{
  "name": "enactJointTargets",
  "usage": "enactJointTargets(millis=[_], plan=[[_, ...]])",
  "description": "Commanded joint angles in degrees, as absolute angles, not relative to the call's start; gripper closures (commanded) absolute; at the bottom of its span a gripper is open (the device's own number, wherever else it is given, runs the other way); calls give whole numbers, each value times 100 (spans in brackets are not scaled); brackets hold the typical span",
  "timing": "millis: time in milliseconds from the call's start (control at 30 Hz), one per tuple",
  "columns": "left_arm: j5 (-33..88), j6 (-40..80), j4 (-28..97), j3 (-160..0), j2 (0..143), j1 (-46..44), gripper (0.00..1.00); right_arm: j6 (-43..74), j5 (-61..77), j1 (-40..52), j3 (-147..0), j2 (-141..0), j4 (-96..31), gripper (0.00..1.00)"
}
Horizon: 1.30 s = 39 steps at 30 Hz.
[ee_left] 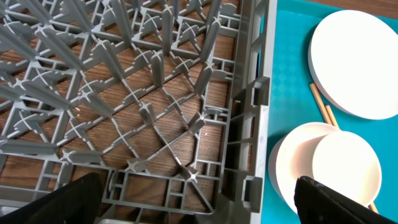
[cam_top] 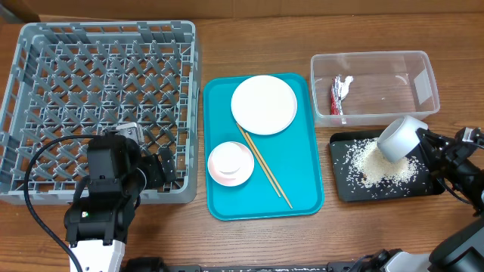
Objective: Sort waste into correct bins and load items into the dishwasher
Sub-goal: 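Carry the empty bowl back and set it on the white plate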
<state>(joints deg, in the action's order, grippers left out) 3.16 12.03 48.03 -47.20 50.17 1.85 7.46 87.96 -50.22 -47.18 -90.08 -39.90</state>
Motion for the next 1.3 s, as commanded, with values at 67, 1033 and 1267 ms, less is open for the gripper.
enactJointTargets(millis=[67,1033,1267], plan=[[298,1243,4775,-4849,5024,145,0,626,8986,-4845,-4716,-9002,-3970,96],[301,1245,4781,-4849,5024,145,0,510,2585,1009,-6748,-7330,-4403,96],[301,1245,4781,-4849,5026,145,0,440,1234,2211,-6796,-7850,-3033,96]])
